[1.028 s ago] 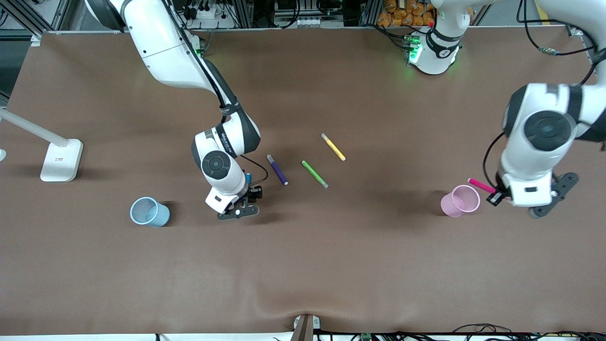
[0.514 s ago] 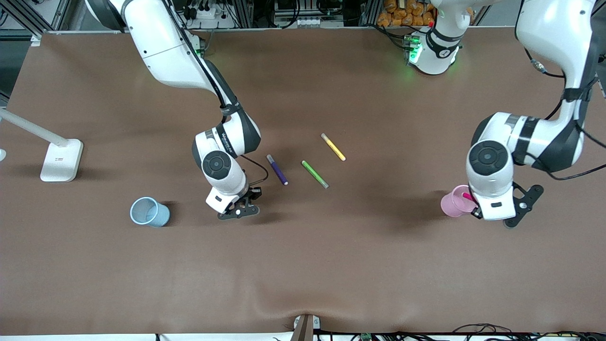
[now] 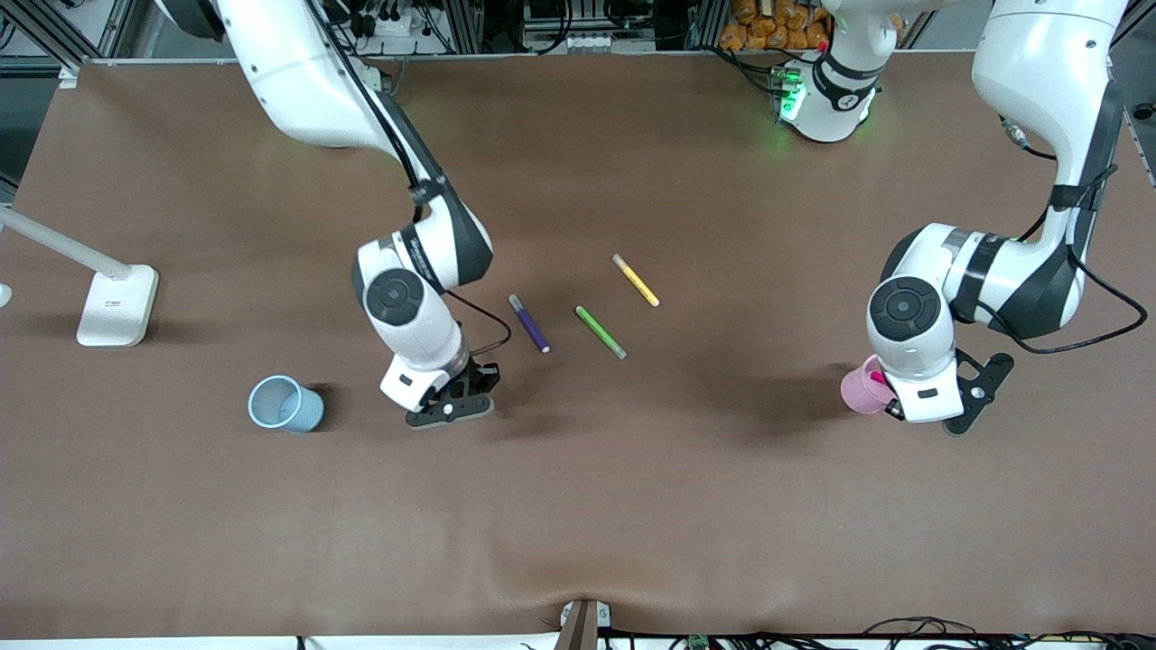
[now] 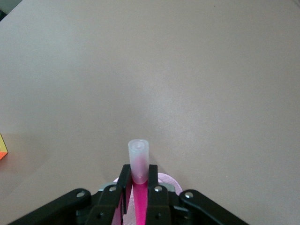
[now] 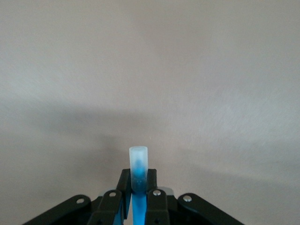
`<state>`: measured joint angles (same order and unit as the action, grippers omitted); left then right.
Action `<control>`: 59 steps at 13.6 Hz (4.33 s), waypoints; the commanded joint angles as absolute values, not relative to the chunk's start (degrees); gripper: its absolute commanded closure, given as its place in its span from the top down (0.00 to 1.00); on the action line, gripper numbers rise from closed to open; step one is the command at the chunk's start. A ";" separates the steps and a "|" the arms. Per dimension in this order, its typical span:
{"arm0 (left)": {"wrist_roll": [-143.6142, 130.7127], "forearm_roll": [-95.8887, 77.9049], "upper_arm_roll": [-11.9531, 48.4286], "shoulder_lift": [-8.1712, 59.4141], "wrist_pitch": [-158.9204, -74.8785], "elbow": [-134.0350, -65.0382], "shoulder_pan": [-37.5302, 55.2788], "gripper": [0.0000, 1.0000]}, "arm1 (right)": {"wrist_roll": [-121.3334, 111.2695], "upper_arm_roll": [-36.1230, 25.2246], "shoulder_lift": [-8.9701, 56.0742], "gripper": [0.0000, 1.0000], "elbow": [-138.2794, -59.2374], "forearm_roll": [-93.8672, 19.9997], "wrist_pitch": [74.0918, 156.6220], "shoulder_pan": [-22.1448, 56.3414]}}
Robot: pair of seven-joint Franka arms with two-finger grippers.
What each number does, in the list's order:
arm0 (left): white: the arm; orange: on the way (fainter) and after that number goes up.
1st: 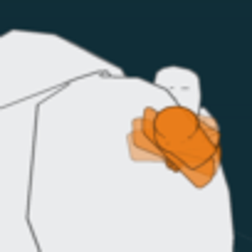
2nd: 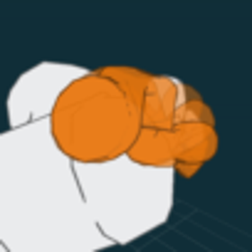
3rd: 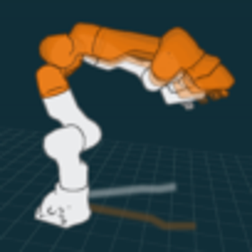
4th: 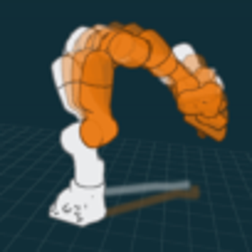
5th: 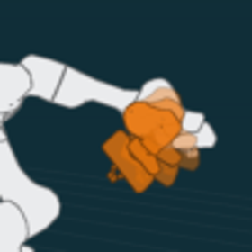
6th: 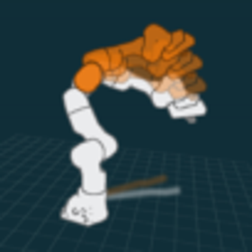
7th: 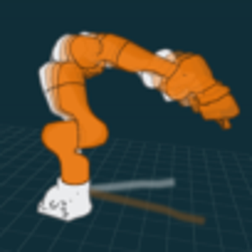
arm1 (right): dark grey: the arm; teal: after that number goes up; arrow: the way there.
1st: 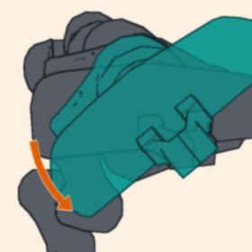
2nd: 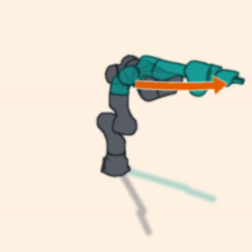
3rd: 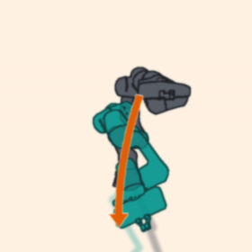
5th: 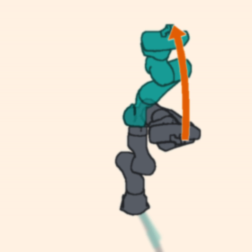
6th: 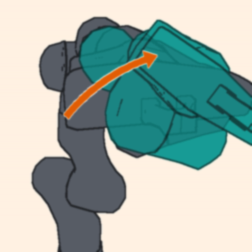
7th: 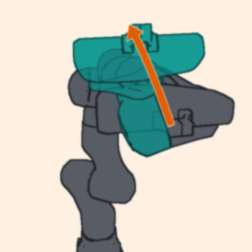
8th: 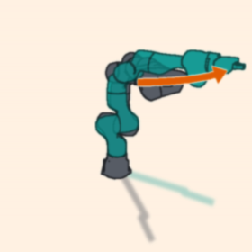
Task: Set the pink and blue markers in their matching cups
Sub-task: 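Drop the pink marker in the cup while the right gripper carries blue, then lower the blue marker into the blue cup and open the right gripper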
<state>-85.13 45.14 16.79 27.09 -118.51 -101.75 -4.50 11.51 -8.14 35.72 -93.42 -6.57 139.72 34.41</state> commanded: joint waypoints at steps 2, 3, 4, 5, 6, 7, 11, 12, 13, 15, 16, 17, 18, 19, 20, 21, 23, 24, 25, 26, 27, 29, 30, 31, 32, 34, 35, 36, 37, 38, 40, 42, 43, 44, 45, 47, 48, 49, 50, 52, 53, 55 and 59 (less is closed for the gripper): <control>-87.45 46.58 16.96 27.33 -117.86 -101.34 -3.96 0.01 | 4.95 -8.35 32.26 0.00 -94.75 -3.52 142.29 33.23; -87.80 46.58 16.96 27.33 -117.69 -101.34 -3.61 0.03 | 1.01 -8.44 31.82 0.00 -94.57 -3.52 142.90 31.92; -87.98 46.58 16.96 27.42 -117.69 -101.34 -3.60 0.18 | -2.69 -8.35 31.29 0.00 -94.40 -3.52 143.43 30.86; -87.63 46.58 16.96 27.33 -117.69 -101.34 -3.69 0.60 | -6.38 -8.44 30.77 0.00 -94.13 -3.52 143.70 29.54; -87.02 46.50 16.96 26.99 -117.69 -101.34 -3.69 1.00 | -9.37 -8.35 30.41 0.00 -93.96 -3.52 143.70 28.23; -86.66 46.41 16.96 26.63 -117.69 -101.25 -3.78 1.00 | -12.19 -8.35 30.06 0.00 -93.87 -3.78 143.96 26.39; -83.86 45.62 16.96 25.76 -117.60 -100.64 -3.87 1.00 | -22.66 -8.00 28.57 0.00 -94.48 -4.48 146.25 20.06; -82.19 45.18 17.05 25.06 -117.51 -100.63 -4.30 1.00 | -24.50 -7.91 27.78 0.00 -95.35 -4.57 146.16 18.47; -78.61 42.13 17.40 23.66 -117.51 -100.46 -5.09 1.00 | -26.61 -7.91 26.90 0.00 -96.93 -4.66 146.16 16.89; -68.43 33.88 17.14 21.72 -117.51 -98.10 -5.45 1.00 | -31.09 -7.74 25.15 0.00 -100.00 -5.70 146.25 13.55; -64.12 30.79 17.14 20.32 -117.42 -97.91 -6.49 1.00 | -34.25 -7.73 24.44 0.00 -101.06 -7.45 146.16 12.14; -60.16 28.59 17.40 18.82 -117.42 -98.08 -7.37 1.00 | -38.54 -7.73 23.82 0.00 -102.47 -10.34 146.16 10.39; -57.25 25.78 17.40 17.42 -117.25 -98.09 -7.64 1.00 | -43.37 -7.73 23.64 0.00 -103.35 -14.37 146.16 8.98; -54.78 22.53 17.58 15.92 -116.11 -97.91 -7.56 1.00 | -48.55 -7.73 23.56 0.00 -103.88 -19.20 146.08 8.09; -52.84 18.32 17.93 14.26 -114.54 -97.39 -7.47 1.00 | -53.13 -7.82 23.55 0.00 -104.06 -24.12 145.55 8.00; -50.13 16.02 18.19 13.02 -112.87 -96.08 -7.56 1.00 | -55.96 -7.82 23.29 0.00 -104.93 -27.56 145.20 8.09; -44.67 14.16 18.46 12.31 -107.25 -92.13 -7.30 1.00 | -58.00 -7.74 22.24 0.00 -107.21 -29.35 145.20 8.44; -43.34 11.98 19.07 12.13 -104.36 -90.11 -7.38 1.00 | -60.10 -7.73 21.63 0.00 -108.10 -29.36 145.11 8.61; -42.29 9.26 19.42 10.91 -102.41 -89.13 -7.64 1.00 | -63.34 -7.65 21.53 0.00 -108.45 -29.44 145.11 8.61; -40.27 8.01 19.08 9.33 -101.96 -89.03 -7.82 1.00 | -66.85 -7.65 21.62 0.00 -108.72 -29.44 145.11 8.61; -37.56 7.65 18.99 8.01 -101.78 -89.03 -8.34 1.00 | -70.28 -7.65 21.62 0.00 -108.81 -29.53 144.93 8.53; -34.81 8.34 19.07 7.56 -100.73 -88.51 -8.61 1.00 | -76.17 -7.65 21.88 0.00 -108.81 -32.58 142.75 8.00; -34.11 7.83 19.25 7.65 -100.03 -86.42 -8.61 1.00 | -79.94 -7.73 22.06 0.00 -108.81 -36.44 141.17 8.00; -32.54 7.82 19.34 7.65 -96.54 -85.35 -8.70 1.00 | -82.85 -7.82 22.15 0.00 -108.81 -39.61 139.76 8.09; -29.91 7.82 19.25 7.56 -93.55 -84.12 -8.61 1.00 | -84.45 -7.82 22.24 0.00 -108.72 -41.38 139.22 8.00; -26.30 7.91 17.76 6.16 -90.89 -83.06 -7.39 1.00 | -84.99 -7.82 22.24 0.00 -108.72 -41.66 139.22 8.00; -24.71 7.82 15.93 4.76 -90.36 -83.67 -5.90 1.00 | -85.08 -7.82 22.32 0.00 -108.72 -41.66 139.13 8.00; -21.57 7.56 14.43 3.62 -88.61 -84.11 -4.93 1.00 | -85.51 -7.82 22.32 0.00 -108.72 -41.66 139.22 8.00; -19.88 6.51 13.89 2.21 -87.64 -84.72 -4.75 1.00 | -87.34 -7.82 22.41 0.00 -108.63 -41.75 139.22 7.74; -19.43 5.98 12.84 1.07 -86.58 -84.90 -4.66 1.00 | -89.54 -7.74 22.50 0.00 -108.63 -42.36 139.22 7.13; -17.67 3.53 8.81 -0.69 -84.03 -85.34 -2.38 1.00 | -94.54 -7.73 22.50 0.00 -108.63 -45.69 138.17 6.68; -14.09 0.10 5.46 -3.41 -84.02 -88.58 -2.02 1.00 | -98.60 -7.82 22.59 0.00 -108.28 -49.55 134.57 5.81; -12.32 -0.17 3.54 -4.56 -84.02 -90.25 -0.80 1.00 | -99.66 -7.82 22.59 0.00 -108.28 -50.09 134.47 5.71; -12.04 -0.09 1.95 -5.53 -84.02 -91.31 0.86 1.00 | -100.10 -7.82 22.59 0.00 -108.28 -50.45 134.47 5.45; -11.69 -0.09 1.50 -5.71 -84.02 -91.49 0.97 1.00 | -100.46 -7.74 22.85 0.00 -108.19 -50.45 134.39 4.93; -10.81 0.00 1.76 -5.45 -83.94 -91.23 0.79 1.00 | -103.43 -7.73 22.94 0.00 -108.11 -51.76 133.34 4.13; -10.81 0.00 1.76 -5.19 -83.94 -91.14 0.79 1.00 | -105.62 -7.82 23.03 0.00 -108.11 -54.12 131.68 3.78; -10.81 0.09 1.84 -5.27 -83.76 -91.23 0.79 1.00 | -108.08 -7.82 23.46 0.00 -107.93 -56.05 130.09 3.34; -10.81 0.09 1.85 -5.27 -83.41 -91.14 0.79 1.00 | -109.93 -7.82 24.25 0.00 -107.58 -57.55 128.95 2.73; -10.90 0.79 2.11 -5.45 -83.23 -91.14 0.97 1.00 | -111.88 -7.82 24.87 0.00 -106.79 -58.88 125.88 1.68; -11.16 0.96 2.63 -5.45 -82.62 -91.23 1.05 1.00 | -112.75 -7.82 25.31 0.00 -106.70 -59.76 124.64 1.23; -11.43 2.10 3.16 -5.62 -82.44 -91.49 0.97 1.00 | -116.35 -7.82 25.84 0.00 -106.61 -61.60 122.62 0.18; -11.34 2.99 3.52 -5.80 -82.27 -91.32 0.79 1.00 | -121.36 -7.82 27.33 0.00 -106.26 -65.47 118.14 -1.93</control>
